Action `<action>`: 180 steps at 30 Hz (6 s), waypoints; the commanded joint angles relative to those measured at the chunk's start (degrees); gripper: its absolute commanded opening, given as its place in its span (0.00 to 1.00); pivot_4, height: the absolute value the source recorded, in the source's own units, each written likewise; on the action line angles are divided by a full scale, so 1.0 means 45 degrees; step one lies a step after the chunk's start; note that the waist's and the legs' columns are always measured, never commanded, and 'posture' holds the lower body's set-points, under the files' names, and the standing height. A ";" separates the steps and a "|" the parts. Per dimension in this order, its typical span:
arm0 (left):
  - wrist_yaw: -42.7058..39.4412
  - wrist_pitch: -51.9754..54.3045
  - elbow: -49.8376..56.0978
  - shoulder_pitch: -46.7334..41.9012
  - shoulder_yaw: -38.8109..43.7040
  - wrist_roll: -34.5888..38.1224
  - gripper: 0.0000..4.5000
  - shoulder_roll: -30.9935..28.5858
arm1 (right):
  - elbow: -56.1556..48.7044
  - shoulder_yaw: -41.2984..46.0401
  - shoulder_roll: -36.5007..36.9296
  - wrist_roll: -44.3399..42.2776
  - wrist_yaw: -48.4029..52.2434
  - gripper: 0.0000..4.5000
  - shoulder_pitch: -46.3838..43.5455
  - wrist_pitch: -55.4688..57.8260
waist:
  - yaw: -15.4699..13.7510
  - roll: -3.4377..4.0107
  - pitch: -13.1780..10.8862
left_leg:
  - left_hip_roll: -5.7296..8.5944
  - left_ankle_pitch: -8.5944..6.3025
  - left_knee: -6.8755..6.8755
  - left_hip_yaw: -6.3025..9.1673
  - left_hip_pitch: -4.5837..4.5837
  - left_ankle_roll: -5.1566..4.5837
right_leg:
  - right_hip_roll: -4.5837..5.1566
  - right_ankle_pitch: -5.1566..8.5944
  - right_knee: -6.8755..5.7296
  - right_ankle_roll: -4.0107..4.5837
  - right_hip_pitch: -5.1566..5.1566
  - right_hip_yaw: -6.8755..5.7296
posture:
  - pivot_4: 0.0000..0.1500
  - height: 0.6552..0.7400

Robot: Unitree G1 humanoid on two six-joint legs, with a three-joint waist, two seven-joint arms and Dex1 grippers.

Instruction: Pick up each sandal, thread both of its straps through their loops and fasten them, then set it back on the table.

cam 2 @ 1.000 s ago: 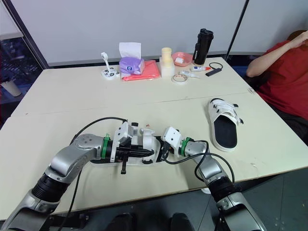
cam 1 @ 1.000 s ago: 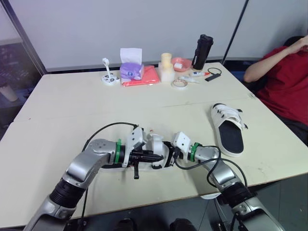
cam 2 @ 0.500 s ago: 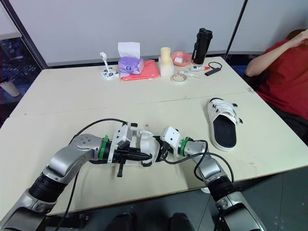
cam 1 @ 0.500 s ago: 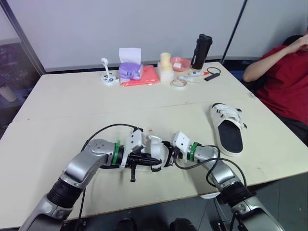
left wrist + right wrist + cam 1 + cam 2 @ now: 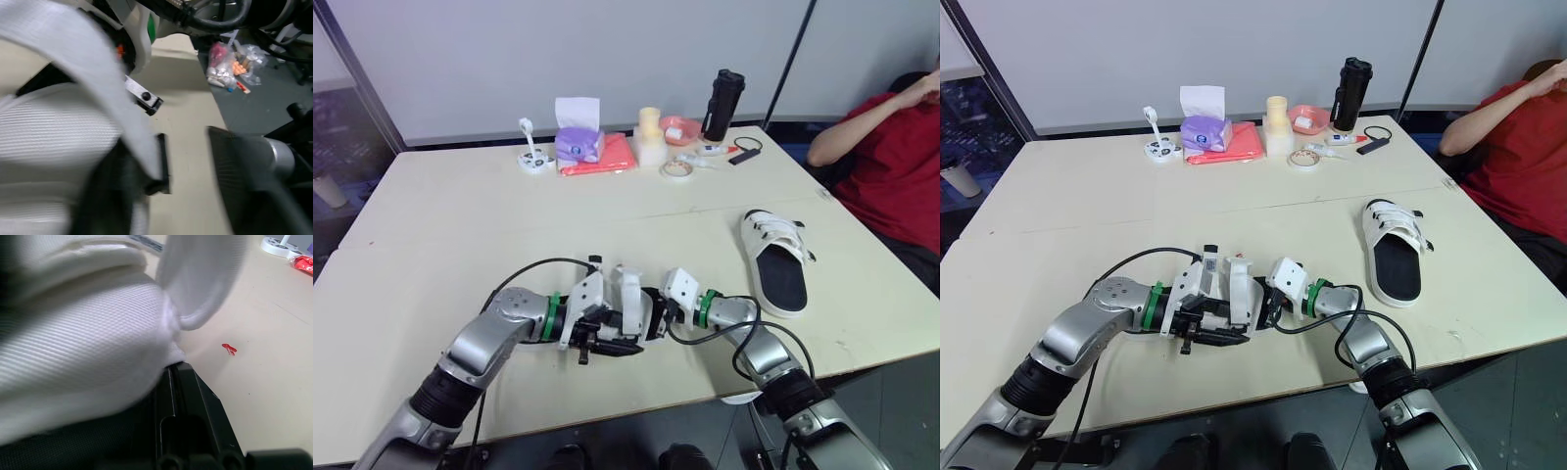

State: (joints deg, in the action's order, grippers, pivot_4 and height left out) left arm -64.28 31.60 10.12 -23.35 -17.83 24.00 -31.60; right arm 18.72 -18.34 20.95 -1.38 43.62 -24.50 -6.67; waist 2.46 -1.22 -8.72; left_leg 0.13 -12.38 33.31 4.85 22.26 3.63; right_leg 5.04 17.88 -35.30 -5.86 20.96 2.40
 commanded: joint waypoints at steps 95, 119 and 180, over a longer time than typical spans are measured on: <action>0.1623 0.4046 0.2736 0.1959 0.1705 0.2950 0.74 -0.2050 | 0.2828 -0.0679 0.0318 0.1287 -0.0097 0.00 0.0876 0.1078 | -0.0009 -0.0006 -0.0003 | -0.0002 -0.0006 -0.0036 0.0000 -0.0013 0.0010 | 0.0021 -0.0008 0.0047 0.0008 0.0011 0.0000 | 1.00 1.00; 0.3007 0.4758 0.2358 0.1425 0.1616 0.3164 0.69 -0.0069 | 0.2747 -0.0651 0.0273 0.1298 -0.0281 0.00 0.0986 0.1113 | -0.0031 -0.0036 0.0019 | 0.0006 -0.0004 -0.0035 -0.0003 -0.0009 0.0007 | 0.0023 -0.0012 0.0046 0.0012 0.0017 -0.0010 | 1.00 1.00; 0.2011 0.6922 0.0196 -0.0559 0.3938 0.7573 0.00 0.0244 | 0.2909 -0.0800 0.0390 0.1373 -0.0342 0.00 0.1022 0.1023 | -0.0022 -0.0075 0.0043 | 0.0015 0.0019 -0.0044 -0.0002 0.0003 -0.0030 | 0.0050 -0.0017 0.0039 0.0006 0.0048 -0.0083 | 1.00 1.00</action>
State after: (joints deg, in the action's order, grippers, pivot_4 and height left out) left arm -56.71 62.47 12.06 -24.12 -3.36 55.75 -31.20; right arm 19.72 -18.83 21.03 -1.38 42.68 -24.64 -8.11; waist 2.36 -1.56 -8.53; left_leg 0.20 -12.29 33.12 4.84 22.27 3.49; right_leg 5.24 17.79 -35.13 -5.84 21.15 1.95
